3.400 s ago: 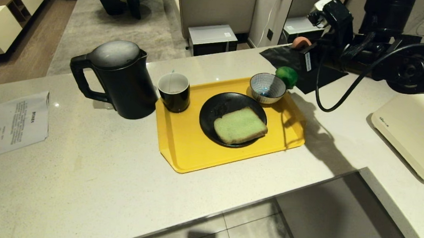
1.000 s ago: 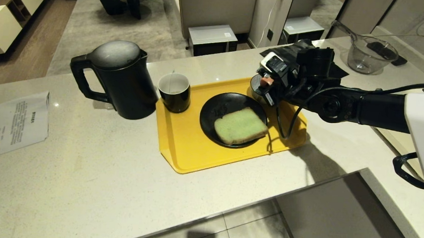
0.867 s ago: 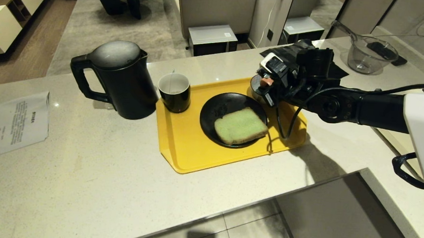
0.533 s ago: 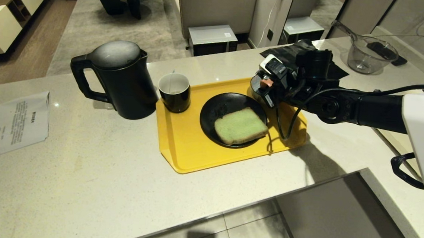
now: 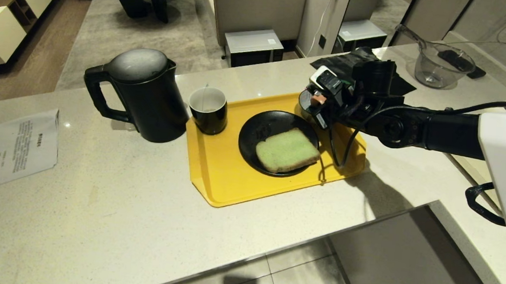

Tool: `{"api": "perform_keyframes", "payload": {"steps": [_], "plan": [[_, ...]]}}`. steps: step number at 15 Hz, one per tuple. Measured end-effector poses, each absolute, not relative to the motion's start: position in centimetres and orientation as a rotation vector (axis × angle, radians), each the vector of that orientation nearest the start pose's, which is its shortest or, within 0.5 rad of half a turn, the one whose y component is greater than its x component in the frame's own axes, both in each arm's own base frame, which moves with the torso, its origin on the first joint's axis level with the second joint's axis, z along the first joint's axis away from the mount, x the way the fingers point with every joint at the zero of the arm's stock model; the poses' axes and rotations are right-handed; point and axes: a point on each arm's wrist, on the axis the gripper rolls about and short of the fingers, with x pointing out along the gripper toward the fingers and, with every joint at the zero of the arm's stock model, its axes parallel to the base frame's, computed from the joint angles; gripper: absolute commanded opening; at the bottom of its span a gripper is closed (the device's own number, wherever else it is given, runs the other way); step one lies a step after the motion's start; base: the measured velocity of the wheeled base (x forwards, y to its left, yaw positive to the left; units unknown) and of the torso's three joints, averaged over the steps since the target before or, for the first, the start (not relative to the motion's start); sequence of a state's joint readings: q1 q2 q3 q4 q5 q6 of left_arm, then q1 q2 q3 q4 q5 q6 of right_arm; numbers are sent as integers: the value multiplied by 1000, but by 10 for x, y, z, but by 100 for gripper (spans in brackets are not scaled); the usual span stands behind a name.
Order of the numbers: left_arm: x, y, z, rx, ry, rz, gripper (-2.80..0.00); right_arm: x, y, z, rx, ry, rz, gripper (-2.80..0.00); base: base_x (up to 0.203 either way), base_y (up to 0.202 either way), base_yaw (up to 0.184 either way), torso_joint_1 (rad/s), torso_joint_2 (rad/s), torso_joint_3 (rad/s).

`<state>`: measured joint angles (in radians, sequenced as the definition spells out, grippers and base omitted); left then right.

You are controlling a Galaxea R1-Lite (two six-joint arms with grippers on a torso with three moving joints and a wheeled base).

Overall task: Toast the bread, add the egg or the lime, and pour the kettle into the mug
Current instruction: Put the egg in the bowl

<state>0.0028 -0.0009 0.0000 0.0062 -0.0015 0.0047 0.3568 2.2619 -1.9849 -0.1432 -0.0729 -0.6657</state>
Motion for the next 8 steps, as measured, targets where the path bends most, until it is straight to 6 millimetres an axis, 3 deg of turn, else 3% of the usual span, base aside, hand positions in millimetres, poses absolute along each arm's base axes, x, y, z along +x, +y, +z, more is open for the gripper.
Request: {"api": "perform_keyframes", "payload": {"steps": [8], "plan": [[-23, 0, 75, 4, 5, 0, -280, 452, 167, 242, -687, 33, 317, -280, 0, 0, 0, 0, 0, 0]]}}
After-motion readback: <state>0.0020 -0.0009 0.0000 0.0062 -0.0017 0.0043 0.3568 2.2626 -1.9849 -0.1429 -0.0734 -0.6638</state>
